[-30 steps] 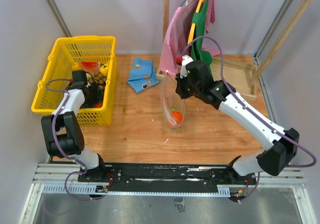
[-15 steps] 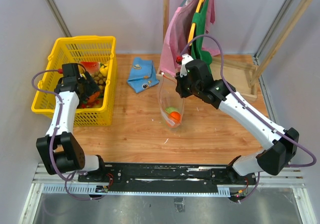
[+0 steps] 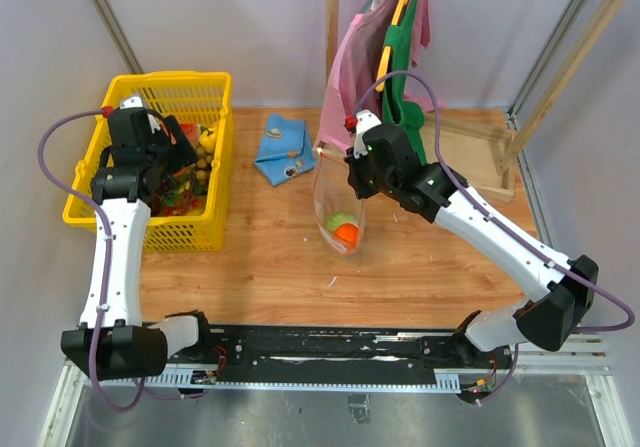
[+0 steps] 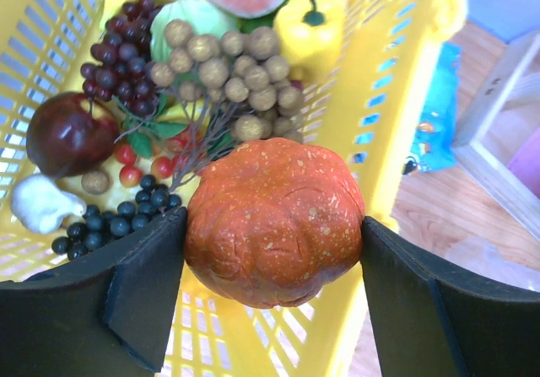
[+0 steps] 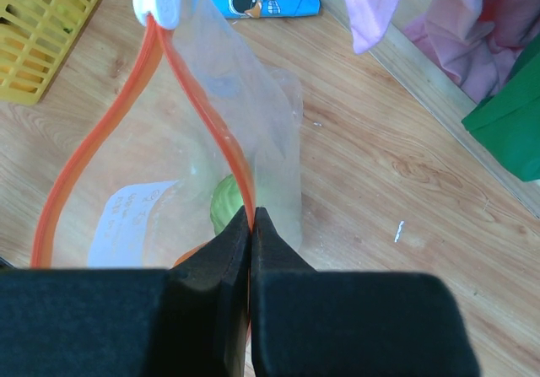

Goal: Place the food in the zip-top bag and seal the zipper
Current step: Place the fake fruit in the zipper food storage bag.

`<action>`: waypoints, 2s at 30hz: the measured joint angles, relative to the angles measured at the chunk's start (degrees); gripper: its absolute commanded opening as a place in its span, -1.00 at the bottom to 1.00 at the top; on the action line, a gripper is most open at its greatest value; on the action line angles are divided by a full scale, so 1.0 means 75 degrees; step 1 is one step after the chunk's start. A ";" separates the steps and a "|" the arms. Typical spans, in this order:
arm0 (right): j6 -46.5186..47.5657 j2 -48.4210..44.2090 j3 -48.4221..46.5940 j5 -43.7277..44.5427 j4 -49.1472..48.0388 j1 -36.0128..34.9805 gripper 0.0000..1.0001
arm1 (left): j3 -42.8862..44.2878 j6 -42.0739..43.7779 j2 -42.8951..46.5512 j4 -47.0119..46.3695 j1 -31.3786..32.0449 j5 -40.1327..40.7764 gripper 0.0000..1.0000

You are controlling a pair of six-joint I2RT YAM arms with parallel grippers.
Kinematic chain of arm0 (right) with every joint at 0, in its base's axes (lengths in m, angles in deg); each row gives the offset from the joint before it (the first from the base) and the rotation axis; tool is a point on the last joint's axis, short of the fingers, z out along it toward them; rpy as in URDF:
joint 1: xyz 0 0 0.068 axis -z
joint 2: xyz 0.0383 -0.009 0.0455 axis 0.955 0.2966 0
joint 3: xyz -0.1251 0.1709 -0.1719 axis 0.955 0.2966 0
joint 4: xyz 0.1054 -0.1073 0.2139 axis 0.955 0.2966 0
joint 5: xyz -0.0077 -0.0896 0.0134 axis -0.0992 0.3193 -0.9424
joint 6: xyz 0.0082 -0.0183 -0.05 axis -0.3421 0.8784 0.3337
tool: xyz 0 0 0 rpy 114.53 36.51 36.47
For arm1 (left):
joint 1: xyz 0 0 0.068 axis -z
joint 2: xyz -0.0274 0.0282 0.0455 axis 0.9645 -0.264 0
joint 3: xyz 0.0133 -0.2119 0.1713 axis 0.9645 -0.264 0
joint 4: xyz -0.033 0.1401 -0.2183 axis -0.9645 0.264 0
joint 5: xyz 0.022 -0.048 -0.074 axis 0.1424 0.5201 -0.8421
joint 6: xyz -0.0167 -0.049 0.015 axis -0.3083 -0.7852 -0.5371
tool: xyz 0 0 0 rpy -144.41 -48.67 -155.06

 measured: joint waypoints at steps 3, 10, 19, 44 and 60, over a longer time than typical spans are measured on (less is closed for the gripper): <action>0.0003 0.0000 -0.0085 0.0117 0.0023 -0.0128 -0.99 | 0.0233 0.0134 0.0233 0.0055 0.0303 0.0000 -0.18; -0.0003 -0.0009 -0.0210 0.0382 0.0026 -0.0289 -0.99 | 0.0498 0.0399 0.0796 0.0055 0.0953 -0.0627 -0.25; -0.0041 -0.0009 -0.0239 0.0565 0.0044 -0.0437 -0.99 | 0.0530 0.0472 0.1326 -0.0440 0.2171 -0.1868 -0.31; -0.0271 0.0064 -0.0379 0.0615 0.0105 -0.0484 -0.99 | -0.2098 0.2649 0.1641 -0.4074 0.6933 -0.2264 -0.25; -0.0265 0.0067 -0.0379 0.0522 0.0102 -0.0484 -0.99 | -0.2707 0.5082 0.1183 -0.4724 0.6959 -0.2489 -0.17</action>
